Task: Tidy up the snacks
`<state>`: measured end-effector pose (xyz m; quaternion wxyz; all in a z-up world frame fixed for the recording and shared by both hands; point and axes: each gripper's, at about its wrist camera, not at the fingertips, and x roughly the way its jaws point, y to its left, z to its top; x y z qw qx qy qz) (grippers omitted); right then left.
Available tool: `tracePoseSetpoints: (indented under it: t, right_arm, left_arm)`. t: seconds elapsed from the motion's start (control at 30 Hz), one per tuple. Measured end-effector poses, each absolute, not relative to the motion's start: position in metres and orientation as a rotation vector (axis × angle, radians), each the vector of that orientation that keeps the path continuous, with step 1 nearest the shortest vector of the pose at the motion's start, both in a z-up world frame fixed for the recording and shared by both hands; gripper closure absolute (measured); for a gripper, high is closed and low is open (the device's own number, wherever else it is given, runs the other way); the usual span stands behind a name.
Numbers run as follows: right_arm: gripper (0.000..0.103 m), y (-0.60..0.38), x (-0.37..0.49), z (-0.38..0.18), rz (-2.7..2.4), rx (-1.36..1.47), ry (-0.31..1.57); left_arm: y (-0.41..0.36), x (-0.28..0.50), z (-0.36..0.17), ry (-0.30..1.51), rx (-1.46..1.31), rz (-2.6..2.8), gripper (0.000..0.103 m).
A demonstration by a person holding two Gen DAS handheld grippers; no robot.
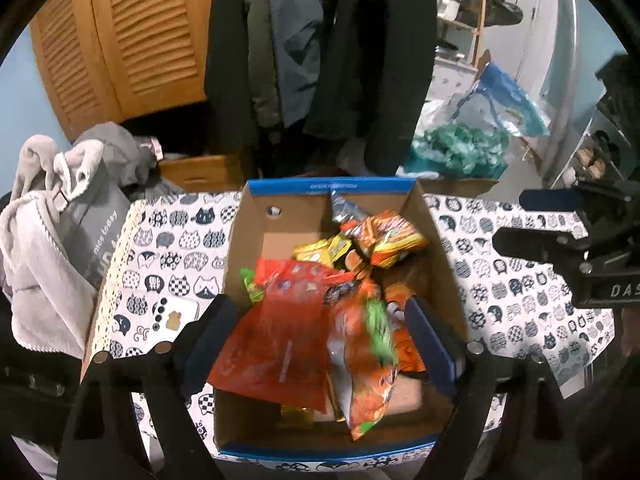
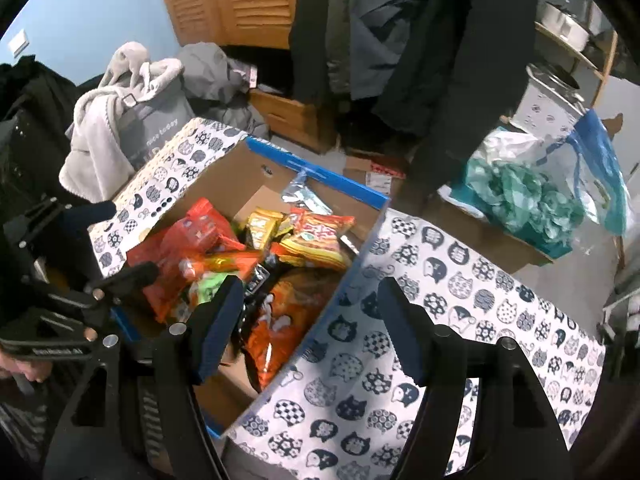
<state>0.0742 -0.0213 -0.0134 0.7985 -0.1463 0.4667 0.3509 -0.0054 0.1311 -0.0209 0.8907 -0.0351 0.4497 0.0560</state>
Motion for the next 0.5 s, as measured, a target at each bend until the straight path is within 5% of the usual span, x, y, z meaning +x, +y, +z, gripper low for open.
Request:
tracePoseSetpoints:
  t: [0.5]
  right_arm:
    - [0.032,-0.086,0.060,0.007,0.693,-0.249,0.910]
  left_arm:
    - [0.102,-0.010,0.007,0.875,-0.048,0.116,0.014]
